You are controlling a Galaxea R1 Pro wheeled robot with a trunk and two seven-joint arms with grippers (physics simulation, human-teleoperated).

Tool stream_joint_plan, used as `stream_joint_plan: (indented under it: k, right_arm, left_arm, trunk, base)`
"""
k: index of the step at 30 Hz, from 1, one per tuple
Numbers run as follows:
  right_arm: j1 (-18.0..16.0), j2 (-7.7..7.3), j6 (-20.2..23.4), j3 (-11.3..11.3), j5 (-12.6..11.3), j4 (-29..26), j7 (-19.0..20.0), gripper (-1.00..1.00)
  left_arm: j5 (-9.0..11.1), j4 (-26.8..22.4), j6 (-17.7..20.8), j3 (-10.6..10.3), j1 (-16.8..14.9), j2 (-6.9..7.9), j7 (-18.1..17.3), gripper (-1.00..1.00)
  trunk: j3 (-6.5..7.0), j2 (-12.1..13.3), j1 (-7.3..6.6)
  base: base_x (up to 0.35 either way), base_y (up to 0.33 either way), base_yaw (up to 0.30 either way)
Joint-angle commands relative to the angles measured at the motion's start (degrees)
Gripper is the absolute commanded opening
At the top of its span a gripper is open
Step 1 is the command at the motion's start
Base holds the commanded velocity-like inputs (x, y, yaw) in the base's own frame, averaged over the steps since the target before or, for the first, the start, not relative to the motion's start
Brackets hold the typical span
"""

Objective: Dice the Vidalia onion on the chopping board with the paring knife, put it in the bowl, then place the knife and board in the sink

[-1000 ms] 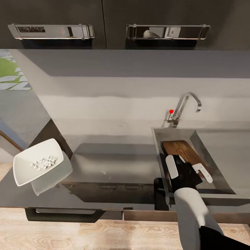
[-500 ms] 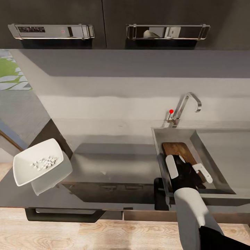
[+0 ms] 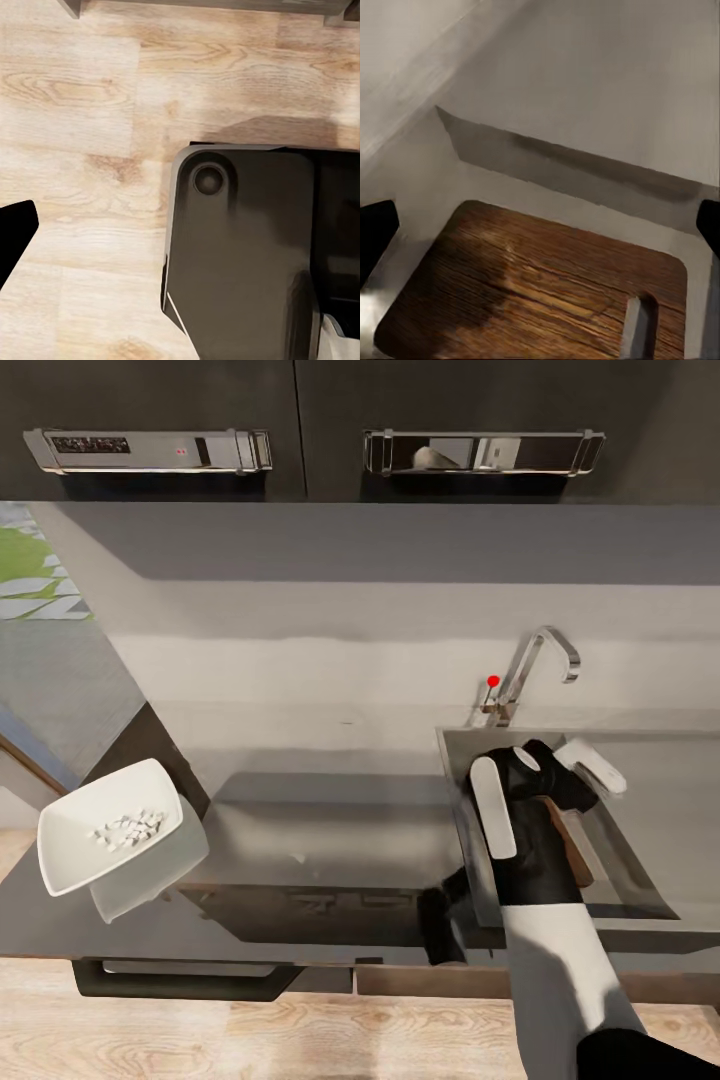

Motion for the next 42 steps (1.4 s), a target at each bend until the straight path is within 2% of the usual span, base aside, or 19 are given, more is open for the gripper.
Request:
stream_joint_plan:
  k: [1,3,5,8,10,14,17,21,27,42]
  right_arm:
    - [-0.05,0.00,1.68,1.56,-0.22,-0.95,-0.22,1.00]
    - [0.02,0.00,2.78,4.28,-0.26,-1.83,-0.11,1.00]
    - [1.05,0.00,3.26,6.03,-0.28,-2.19,0.46,1.00]
    - [3.07,0.00,3.83,7.75,-0.24,-2.41,4.62,1.00]
    - [4.20,0.00,5.28,8.21,-0.22,-2.53,9.16,1.00]
    - [8.19,0.00,10.93,8.57,-0.08,-6.25,26.25,1.00]
    - [8.91,0.00,11.83,8.60,-0.04,-7.00,31.19,1.00]
    - [9.46,-0.07,12.12,8.61,-0.03,-7.25,33.18,1.00]
    - [10.17,-0.54,12.15,8.61,-0.01,-7.27,33.56,1.00]
    - [11.84,-0.64,11.77,9.25,0.23,-7.27,33.66,1.00]
  left_arm:
    - [0.59,-0.08,-0.12,-0.48,0.01,0.11,0.44,1.00]
    - [0.59,-0.08,-0.12,-0.48,0.01,0.11,0.44,1.00]
    - [0.59,-0.08,-0.12,-0.48,0.01,0.11,0.44,1.00]
    - [0.59,-0.08,-0.12,-0.48,0.01,0.11,0.44,1.00]
    - [0.59,-0.08,-0.12,-0.48,0.01,0.11,0.44,1.00]
    - [0.59,-0.05,-0.12,-0.48,0.01,0.11,0.44,1.00]
    - [0.59,-0.02,-0.12,-0.48,0.01,0.11,0.44,1.00]
    - [0.59,0.00,-0.12,-0.48,0.01,0.11,0.44,1.00]
    - [0.59,0.01,-0.12,-0.48,0.01,0.11,0.44,1.00]
    - [0.59,0.01,-0.12,-0.40,0.01,0.11,0.44,1.00]
  trunk:
    - [-0.09,-0.10,0.04]
    - [-0.09,-0.10,0.04]
    - [-0.09,-0.10,0.04]
    - [-0.09,-0.10,0.04]
    - [-0.09,-0.10,0.04]
    - [-0.09,-0.10,0.04]
    - [-0.09,-0.10,0.04]
    - [-0.09,-0.10,0.04]
    - [-0.09,-0.10,0.04]
    - [-0.09,-0.10,0.04]
  base:
    - [0.000,0.000,0.000]
    - [0.000,0.000,0.000]
    - [-0.014,0.002,0.000]
    - [-0.165,0.053,0.000]
    - [-0.270,0.089,0.000]
    - [-0.311,0.103,0.000]
    - [-0.318,0.105,0.000]
    - [-0.319,0.106,0.000]
    - [-0.320,0.106,0.000]
    - [-0.320,0.106,0.000]
